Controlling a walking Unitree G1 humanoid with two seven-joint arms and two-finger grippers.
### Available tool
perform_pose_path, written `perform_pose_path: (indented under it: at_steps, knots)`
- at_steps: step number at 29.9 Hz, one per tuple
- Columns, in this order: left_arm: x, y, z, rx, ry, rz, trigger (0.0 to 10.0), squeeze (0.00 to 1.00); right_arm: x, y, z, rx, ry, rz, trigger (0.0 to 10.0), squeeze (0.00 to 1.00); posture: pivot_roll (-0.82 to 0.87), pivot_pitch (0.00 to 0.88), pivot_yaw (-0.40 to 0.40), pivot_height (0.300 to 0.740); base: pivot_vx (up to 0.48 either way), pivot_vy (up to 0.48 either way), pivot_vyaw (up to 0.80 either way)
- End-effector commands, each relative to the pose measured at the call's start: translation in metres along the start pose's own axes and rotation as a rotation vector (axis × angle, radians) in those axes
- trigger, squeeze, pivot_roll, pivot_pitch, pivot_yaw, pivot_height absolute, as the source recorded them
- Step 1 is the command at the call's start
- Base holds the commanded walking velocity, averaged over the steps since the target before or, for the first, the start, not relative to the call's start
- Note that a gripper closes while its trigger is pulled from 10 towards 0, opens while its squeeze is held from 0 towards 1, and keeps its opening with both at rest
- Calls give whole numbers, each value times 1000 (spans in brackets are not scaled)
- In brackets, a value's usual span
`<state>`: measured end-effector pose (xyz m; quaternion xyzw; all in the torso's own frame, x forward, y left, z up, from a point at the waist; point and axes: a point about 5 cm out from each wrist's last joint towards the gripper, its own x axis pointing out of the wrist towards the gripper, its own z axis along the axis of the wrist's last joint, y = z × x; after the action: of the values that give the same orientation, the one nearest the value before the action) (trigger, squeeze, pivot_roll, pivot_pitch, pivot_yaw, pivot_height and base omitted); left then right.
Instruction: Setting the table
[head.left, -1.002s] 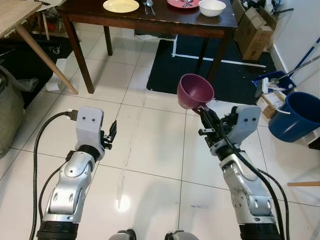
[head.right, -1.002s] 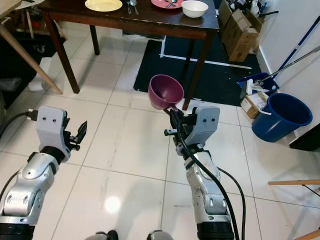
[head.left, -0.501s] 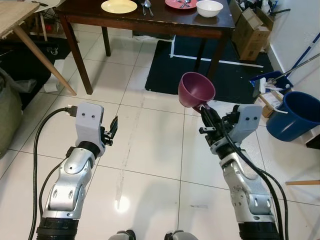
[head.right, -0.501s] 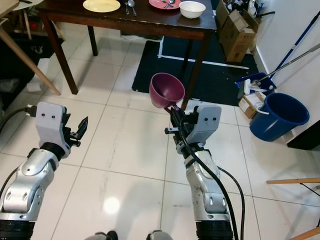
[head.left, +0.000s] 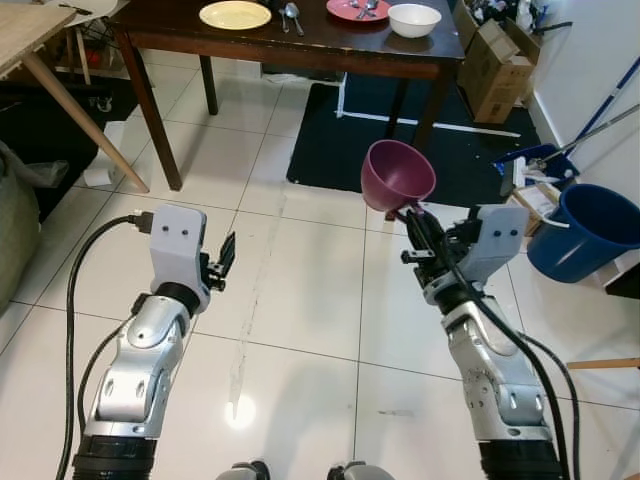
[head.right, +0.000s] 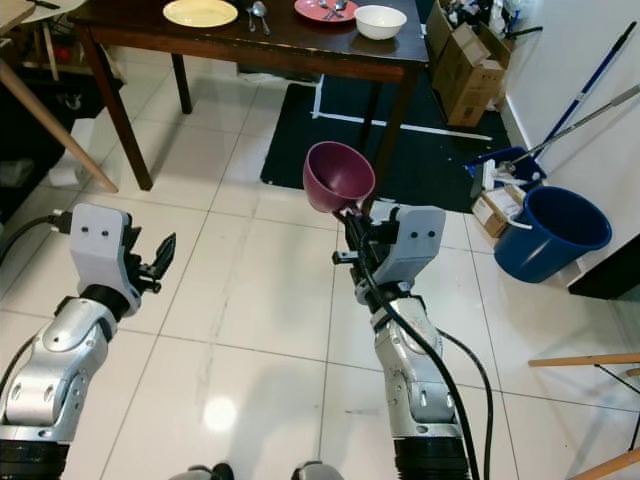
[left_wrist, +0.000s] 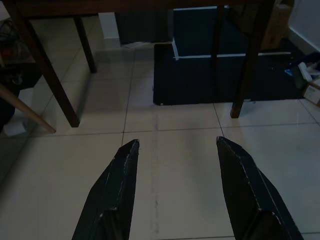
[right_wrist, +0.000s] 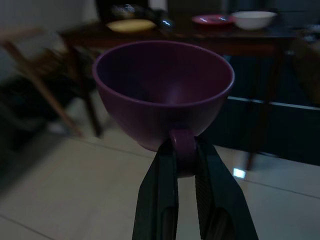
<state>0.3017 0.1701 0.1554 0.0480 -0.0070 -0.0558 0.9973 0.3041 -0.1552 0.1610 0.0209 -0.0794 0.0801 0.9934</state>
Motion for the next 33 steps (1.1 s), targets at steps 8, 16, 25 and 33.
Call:
perform_pose_path:
  at_steps: [8,16,25,33]
  knots:
    - [-4,8,-6,48,24,34,10000,0,-5,-5,-4,-34,18,-27,10000,0,-117,62,33,740,0,0,0]
    - [-4,8,-7,65,25,57,10000,0,1,5,0,22,-11,20,10000,0,-112,63,29,740,212,0,0]
    - [-4,9,-6,38,25,58,10000,0,2,7,-2,32,5,28,10000,0,-102,63,25,740,384,0,497]
    - [-4,7,-4,41,12,51,10000,0,1,8,-3,40,9,49,10000,0,-101,59,25,740,0,0,754]
